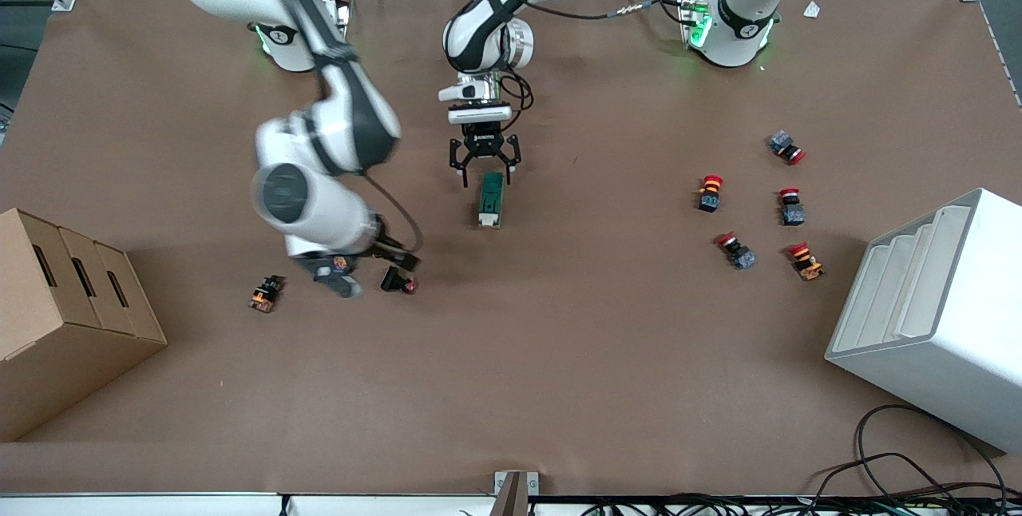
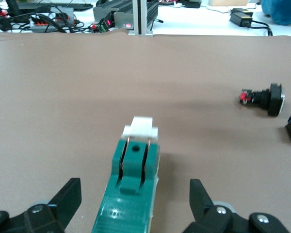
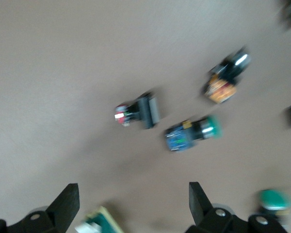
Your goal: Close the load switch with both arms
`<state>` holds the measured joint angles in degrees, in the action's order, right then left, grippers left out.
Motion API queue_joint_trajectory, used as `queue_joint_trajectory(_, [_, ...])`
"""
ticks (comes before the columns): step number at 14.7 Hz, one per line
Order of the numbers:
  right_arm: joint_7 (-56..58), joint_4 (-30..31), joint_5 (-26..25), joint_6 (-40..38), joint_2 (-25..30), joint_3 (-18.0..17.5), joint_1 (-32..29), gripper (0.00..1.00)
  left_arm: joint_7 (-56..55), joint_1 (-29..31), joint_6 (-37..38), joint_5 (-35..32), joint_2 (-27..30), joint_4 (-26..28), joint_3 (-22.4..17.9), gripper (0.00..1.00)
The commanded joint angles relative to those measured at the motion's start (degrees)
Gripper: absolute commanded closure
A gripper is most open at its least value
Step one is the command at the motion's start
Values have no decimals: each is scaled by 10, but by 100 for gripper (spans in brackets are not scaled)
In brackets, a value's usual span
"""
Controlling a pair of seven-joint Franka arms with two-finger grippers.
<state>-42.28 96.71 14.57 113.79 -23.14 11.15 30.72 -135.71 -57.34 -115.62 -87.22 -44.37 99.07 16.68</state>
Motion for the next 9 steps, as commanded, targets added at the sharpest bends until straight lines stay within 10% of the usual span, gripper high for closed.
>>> queue_joint_trajectory(1, [158,27,-13,-75,82,-5,-66,0,79,14,-24,84,66,8,3,2])
queue_joint_trajectory(9, [424,3,-172,-190,153,4,-199,0,415,156,-37,453,228,-53,1,0])
